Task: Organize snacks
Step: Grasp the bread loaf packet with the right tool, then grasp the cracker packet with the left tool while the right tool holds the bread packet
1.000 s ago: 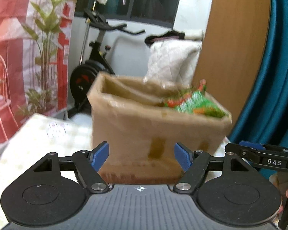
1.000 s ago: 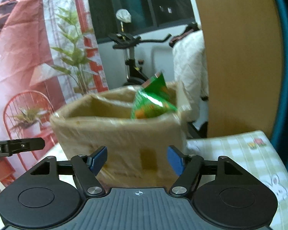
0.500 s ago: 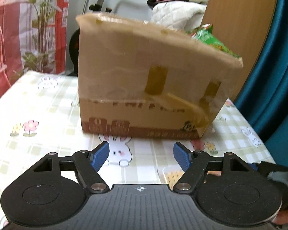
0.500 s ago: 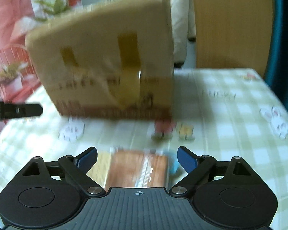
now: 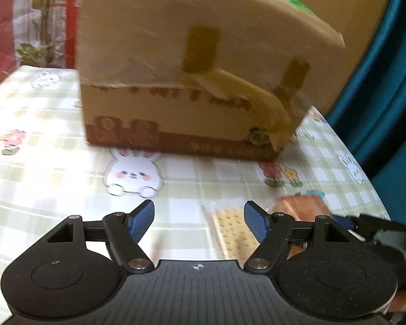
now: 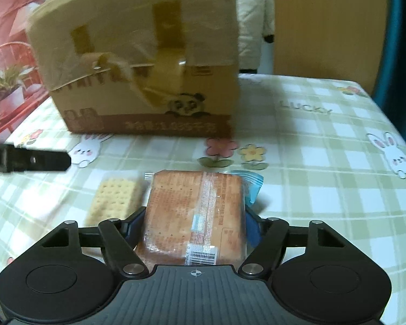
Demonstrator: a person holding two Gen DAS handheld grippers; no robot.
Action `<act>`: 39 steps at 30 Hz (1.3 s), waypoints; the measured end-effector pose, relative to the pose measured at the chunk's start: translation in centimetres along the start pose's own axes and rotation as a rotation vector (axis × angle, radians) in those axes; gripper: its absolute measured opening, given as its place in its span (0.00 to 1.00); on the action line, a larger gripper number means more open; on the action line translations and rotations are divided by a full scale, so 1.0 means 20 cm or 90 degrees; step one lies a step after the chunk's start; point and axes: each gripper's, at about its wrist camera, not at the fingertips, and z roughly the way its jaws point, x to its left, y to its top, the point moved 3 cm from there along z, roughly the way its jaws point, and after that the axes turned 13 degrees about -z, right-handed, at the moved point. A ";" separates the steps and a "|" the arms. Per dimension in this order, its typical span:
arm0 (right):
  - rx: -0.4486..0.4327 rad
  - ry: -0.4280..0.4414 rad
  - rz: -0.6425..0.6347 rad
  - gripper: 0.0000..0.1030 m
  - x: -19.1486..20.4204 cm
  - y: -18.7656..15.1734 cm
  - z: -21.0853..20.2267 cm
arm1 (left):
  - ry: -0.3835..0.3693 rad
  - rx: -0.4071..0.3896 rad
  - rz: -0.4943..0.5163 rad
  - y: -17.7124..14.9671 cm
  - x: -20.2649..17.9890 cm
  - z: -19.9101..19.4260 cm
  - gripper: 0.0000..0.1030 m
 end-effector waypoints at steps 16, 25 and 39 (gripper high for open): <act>-0.031 -0.012 0.007 0.65 -0.11 -0.07 -0.04 | 0.030 0.044 0.066 -0.20 -0.19 0.26 0.73; -0.032 -0.013 0.011 0.65 -0.10 -0.07 -0.05 | 0.049 0.037 0.083 -0.21 -0.20 0.25 0.69; -0.038 -0.017 0.009 0.65 -0.09 -0.08 -0.05 | 0.046 0.010 0.080 -0.24 -0.12 0.17 0.48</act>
